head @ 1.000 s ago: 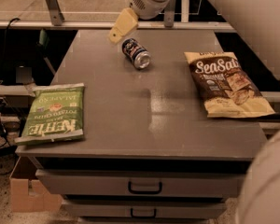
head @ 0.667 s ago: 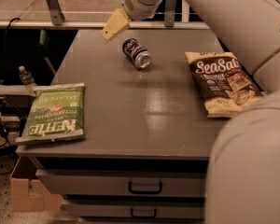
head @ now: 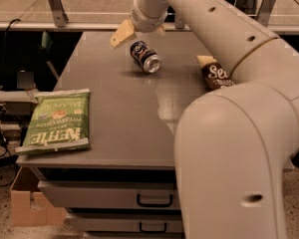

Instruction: Place pepsi can upright

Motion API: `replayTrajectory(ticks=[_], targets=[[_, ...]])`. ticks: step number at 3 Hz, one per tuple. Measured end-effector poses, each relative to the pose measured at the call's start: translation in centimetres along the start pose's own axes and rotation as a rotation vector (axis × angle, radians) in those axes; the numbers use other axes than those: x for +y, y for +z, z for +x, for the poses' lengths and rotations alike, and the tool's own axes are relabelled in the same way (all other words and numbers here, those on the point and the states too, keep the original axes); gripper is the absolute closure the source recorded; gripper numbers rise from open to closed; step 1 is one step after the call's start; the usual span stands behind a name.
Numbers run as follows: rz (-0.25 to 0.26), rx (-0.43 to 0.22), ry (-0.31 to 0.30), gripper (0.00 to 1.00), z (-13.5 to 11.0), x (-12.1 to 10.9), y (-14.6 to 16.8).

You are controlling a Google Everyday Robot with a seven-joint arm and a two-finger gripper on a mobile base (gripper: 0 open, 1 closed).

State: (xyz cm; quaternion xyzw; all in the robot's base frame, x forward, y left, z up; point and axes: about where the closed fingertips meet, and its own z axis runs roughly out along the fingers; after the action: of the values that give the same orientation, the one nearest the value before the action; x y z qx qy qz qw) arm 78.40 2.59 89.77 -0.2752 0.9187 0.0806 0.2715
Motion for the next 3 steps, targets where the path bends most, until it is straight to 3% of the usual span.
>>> replayTrajectory(ticks=[1,2,3], targets=[[0.003,0.061,0.057,0.00,1.0,-0.9,2.7],[0.000,0.116,0.083,0.16,2.2,-1.0,4.4],[0.001,0.153,0.093,0.41,3.2,-0.9,5.3]])
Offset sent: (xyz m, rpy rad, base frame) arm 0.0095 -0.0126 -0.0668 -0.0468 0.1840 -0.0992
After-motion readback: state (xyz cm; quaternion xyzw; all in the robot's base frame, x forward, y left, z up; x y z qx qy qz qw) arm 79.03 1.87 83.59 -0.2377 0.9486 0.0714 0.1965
